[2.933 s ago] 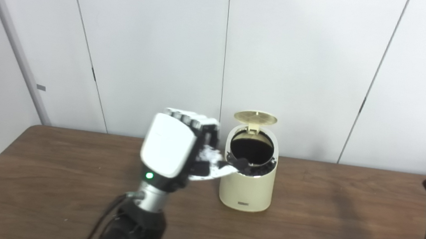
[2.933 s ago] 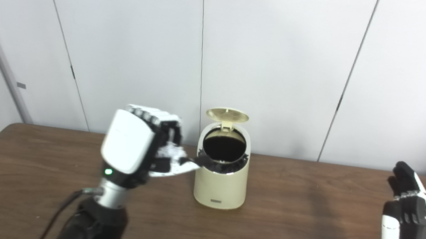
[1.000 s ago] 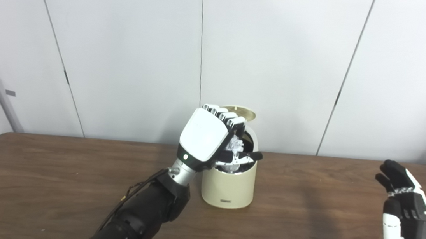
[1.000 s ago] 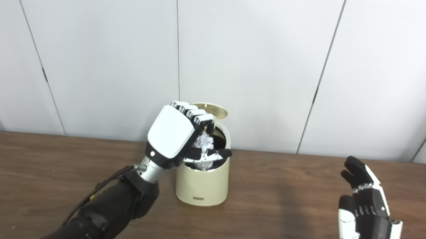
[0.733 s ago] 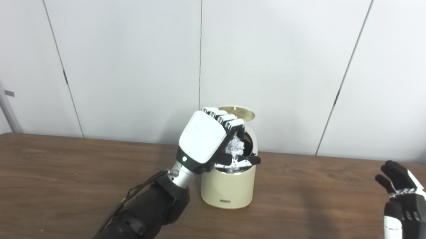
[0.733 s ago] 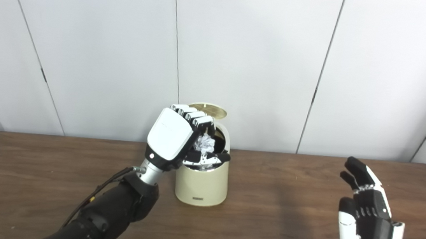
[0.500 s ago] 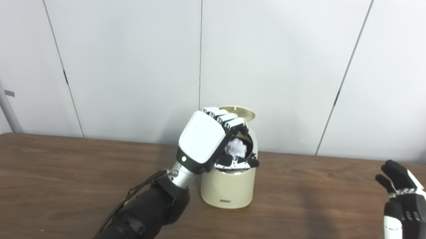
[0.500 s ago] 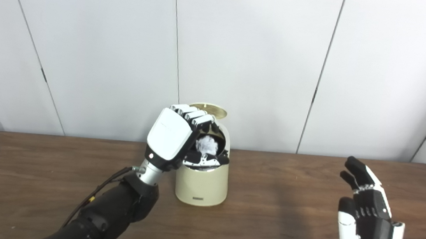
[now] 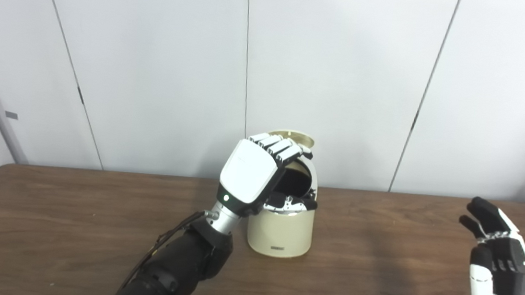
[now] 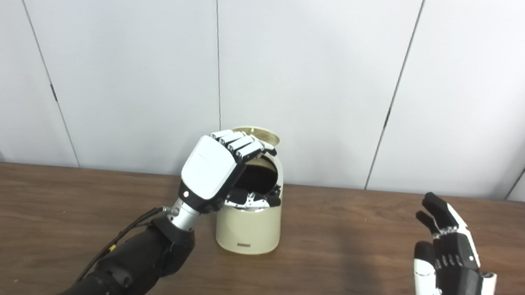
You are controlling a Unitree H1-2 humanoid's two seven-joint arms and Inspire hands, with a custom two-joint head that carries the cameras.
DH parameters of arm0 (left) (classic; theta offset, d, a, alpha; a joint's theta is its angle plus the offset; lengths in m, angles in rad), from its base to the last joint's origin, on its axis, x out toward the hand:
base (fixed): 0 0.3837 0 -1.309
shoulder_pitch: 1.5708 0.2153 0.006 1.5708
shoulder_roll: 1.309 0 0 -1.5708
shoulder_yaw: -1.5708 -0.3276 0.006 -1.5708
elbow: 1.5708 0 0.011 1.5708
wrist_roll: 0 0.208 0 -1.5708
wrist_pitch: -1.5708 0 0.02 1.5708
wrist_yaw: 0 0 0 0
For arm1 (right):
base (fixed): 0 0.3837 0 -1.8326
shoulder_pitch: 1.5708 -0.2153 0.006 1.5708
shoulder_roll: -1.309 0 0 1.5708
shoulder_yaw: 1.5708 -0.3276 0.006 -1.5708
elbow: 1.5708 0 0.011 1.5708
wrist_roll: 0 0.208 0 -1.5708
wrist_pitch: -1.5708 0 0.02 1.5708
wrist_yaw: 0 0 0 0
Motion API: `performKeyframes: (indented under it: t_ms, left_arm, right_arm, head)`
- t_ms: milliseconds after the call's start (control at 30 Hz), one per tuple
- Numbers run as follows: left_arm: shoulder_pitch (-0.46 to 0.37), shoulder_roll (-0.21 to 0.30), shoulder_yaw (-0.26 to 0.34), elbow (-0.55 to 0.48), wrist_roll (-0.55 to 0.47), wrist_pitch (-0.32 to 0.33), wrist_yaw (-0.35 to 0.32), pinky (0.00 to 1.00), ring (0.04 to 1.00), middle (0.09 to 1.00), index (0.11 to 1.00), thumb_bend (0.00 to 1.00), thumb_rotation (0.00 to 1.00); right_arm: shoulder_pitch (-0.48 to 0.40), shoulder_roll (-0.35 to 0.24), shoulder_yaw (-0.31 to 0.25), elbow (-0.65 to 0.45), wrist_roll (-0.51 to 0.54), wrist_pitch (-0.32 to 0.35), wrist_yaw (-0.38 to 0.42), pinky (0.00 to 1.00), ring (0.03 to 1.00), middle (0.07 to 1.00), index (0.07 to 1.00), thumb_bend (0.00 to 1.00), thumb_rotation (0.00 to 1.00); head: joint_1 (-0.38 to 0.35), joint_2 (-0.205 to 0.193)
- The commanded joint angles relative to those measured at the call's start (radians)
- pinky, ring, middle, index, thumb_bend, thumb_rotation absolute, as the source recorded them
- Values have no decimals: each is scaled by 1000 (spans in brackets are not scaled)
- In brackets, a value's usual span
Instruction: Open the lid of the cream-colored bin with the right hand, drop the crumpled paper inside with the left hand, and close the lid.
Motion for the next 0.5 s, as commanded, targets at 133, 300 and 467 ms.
performKeyframes:
  t_ms: [133,300,467]
  left_arm:
    - [-14,28,10,-63,-7,12,29,231,299,372,418,763,463]
    - [21,47,19,-115,-8,4,66,161,186,271,469,510,92]
    - [130,69,77,-313,-52,3,15,181,203,276,470,510,76]
  right_arm:
    - [-23,-3,7,-39,3,-6,8,761,820,810,756,242,667]
    - [-30,-4,9,-31,4,-10,7,754,816,803,749,235,642]
    - [-43,-6,7,-26,1,3,5,748,811,803,750,234,644]
  head:
    - [5,-1]
    - [14,-3]
    - [31,-4]
